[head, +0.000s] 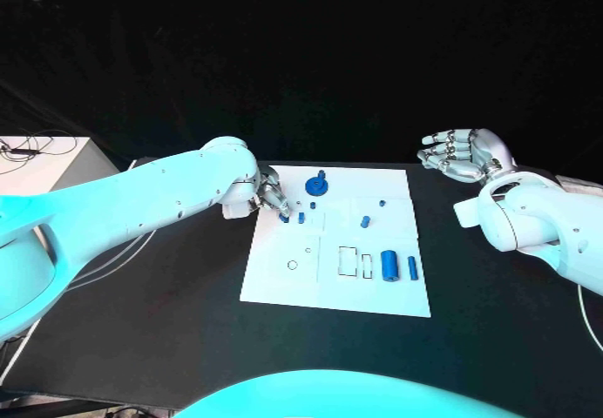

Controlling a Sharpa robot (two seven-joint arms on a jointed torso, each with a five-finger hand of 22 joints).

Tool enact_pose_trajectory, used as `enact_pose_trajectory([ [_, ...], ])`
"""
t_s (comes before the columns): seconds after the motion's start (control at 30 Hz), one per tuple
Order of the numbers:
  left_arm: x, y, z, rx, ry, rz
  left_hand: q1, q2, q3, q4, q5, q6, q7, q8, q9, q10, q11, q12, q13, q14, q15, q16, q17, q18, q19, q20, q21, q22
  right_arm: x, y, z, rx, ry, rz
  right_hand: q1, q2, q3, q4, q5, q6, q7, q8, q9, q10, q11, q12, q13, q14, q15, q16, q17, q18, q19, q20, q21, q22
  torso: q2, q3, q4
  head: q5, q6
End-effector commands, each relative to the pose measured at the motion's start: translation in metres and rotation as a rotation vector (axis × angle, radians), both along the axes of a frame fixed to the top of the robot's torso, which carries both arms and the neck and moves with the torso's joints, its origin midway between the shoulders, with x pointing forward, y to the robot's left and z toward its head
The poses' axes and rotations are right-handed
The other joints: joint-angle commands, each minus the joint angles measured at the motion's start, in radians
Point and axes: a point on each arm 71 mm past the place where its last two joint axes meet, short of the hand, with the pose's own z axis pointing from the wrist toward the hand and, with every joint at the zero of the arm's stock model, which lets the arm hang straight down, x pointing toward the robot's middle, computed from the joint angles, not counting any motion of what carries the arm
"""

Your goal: Assemble the parts on the task board

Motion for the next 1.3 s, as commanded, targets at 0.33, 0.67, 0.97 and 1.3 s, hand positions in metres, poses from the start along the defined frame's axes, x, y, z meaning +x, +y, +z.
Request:
enact_pose_trajectory([
  [0.33,-0.0045,-0.0100,-0.0050,0.036,0.024,-0.065,0.021,0.019,0.009,-0.011,0.009,0.136,-0.117,0.139,0.325,0.024,-0.016,0.005,0.002,0.106,-0.007,0.003,0.263,-0.014,0.009,0.005,-0.001,0.042,-0.0006,0.0016,0.0002,0.001,-0.002,0.019,-0.008,0.002,-0.005,0.001,0.006,-0.003,0.071,-0.003,-0.001,-0.002,0.005,-0.002,-0.001,0.002,0.005,-0.006,-0.001,0.005,-0.007,-0.003,-0.002,-0.001,0.000,0.0002,0.0002,-0.004,0.000],
  [0.67,-0.0049,-0.0114,-0.0044,0.071,0.004,-0.086,0.025,0.021,0.015,-0.018,0.014,0.140,-0.118,0.137,0.325,0.027,-0.017,0.004,0.003,0.106,-0.007,0.003,0.263,-0.014,0.011,0.007,0.000,0.044,-0.0009,0.0015,0.0002,0.002,-0.002,0.021,-0.008,0.003,-0.006,0.000,0.008,-0.002,0.071,-0.003,-0.001,-0.002,0.005,-0.001,-0.002,0.002,0.005,-0.007,-0.002,0.005,-0.007,-0.003,-0.001,-0.003,-0.001,-0.0017,0.0005,-0.005,0.000],
  [0.97,-0.0037,-0.0091,-0.0031,0.094,-0.029,-0.082,0.027,0.024,0.025,-0.023,0.022,0.145,-0.118,0.135,0.326,0.031,-0.017,0.005,0.006,0.106,-0.008,0.003,0.263,-0.015,0.013,0.009,0.002,0.047,-0.0010,0.0017,0.0002,0.002,-0.002,0.022,-0.008,0.003,-0.006,0.000,0.008,-0.002,0.071,-0.003,-0.002,-0.002,0.005,-0.001,-0.002,0.002,0.005,-0.007,-0.002,0.005,-0.007,-0.003,-0.001,-0.003,0.000,-0.0021,0.0010,-0.004,0.001],
  [1.3,-0.0050,-0.0109,-0.0031,0.082,-0.023,-0.084,0.021,0.024,0.032,-0.024,0.030,0.150,-0.118,0.134,0.328,0.035,-0.017,0.008,0.011,0.106,-0.007,0.003,0.263,-0.016,0.016,0.011,0.004,0.050,-0.0010,0.0020,0.0002,0.002,-0.002,0.024,-0.008,0.003,-0.006,0.000,0.008,-0.002,0.071,-0.003,-0.002,-0.002,0.005,-0.001,-0.002,0.002,0.005,-0.007,-0.002,0.005,-0.007,-0.003,-0.001,-0.003,0.000,-0.0014,0.0006,-0.004,0.001],
])
